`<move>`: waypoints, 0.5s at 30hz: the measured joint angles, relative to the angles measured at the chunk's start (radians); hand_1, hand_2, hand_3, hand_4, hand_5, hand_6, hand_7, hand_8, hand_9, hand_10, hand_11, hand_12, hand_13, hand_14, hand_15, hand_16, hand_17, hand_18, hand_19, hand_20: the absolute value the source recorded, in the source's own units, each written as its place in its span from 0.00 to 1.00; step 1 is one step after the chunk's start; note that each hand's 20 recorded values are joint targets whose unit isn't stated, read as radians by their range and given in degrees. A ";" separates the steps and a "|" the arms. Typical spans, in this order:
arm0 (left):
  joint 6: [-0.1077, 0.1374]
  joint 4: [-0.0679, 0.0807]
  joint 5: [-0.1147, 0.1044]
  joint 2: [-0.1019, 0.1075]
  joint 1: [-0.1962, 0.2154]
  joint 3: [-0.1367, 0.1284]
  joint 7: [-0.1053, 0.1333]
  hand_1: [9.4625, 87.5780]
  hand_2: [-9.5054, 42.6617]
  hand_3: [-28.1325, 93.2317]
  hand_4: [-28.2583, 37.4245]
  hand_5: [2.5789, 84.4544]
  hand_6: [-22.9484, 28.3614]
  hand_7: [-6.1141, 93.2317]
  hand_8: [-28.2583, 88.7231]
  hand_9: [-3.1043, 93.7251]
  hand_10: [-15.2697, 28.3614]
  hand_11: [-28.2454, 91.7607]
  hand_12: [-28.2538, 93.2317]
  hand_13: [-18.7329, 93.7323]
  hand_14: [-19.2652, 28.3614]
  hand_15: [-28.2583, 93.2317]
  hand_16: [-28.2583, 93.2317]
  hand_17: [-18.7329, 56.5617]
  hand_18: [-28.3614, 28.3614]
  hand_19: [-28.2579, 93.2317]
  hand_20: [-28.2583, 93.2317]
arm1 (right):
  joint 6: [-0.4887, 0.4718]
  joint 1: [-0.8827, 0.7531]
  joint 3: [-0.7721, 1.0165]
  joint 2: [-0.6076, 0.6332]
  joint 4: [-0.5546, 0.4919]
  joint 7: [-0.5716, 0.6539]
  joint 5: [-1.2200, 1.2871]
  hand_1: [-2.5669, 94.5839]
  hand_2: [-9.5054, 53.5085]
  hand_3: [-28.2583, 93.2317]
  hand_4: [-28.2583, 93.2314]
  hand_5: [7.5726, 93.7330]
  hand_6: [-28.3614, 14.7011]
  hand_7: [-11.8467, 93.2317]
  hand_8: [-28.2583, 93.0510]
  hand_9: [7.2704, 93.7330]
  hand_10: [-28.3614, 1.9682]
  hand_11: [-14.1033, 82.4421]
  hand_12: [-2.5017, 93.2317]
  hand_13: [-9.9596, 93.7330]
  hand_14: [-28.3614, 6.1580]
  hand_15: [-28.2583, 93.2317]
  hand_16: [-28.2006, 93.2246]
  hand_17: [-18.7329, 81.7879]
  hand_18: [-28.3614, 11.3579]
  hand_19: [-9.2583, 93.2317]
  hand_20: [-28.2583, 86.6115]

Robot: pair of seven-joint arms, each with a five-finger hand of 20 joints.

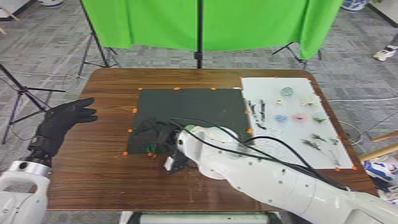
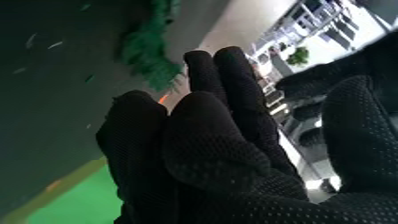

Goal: Arrange flowers

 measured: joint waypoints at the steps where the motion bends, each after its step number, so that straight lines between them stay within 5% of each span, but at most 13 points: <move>1: 0.000 0.000 0.000 0.000 0.000 0.000 0.000 0.10 0.15 0.76 0.00 0.55 0.56 0.14 0.21 0.54 0.72 0.37 0.34 0.56 0.83 0.43 0.25 0.40 0.79 0.36 0.41 | 0.003 0.000 -0.001 0.000 0.001 0.002 -0.009 0.18 0.42 0.74 0.12 0.52 0.51 0.24 0.19 0.52 0.46 0.21 0.10 1.00 0.74 0.80 0.45 0.89 0.28 1.00 0.85; 15: -0.001 0.000 0.000 -0.003 0.000 0.000 0.000 0.10 0.15 0.75 0.00 0.55 0.56 0.14 0.21 0.54 0.72 0.37 0.34 0.56 0.83 0.43 0.25 0.40 0.79 0.36 0.41 | 0.059 0.010 -0.007 0.003 0.001 0.035 -0.002 0.18 0.40 0.74 0.12 0.53 0.52 0.24 0.19 0.54 0.46 0.21 0.10 1.00 0.74 0.80 0.44 0.89 0.28 1.00 0.85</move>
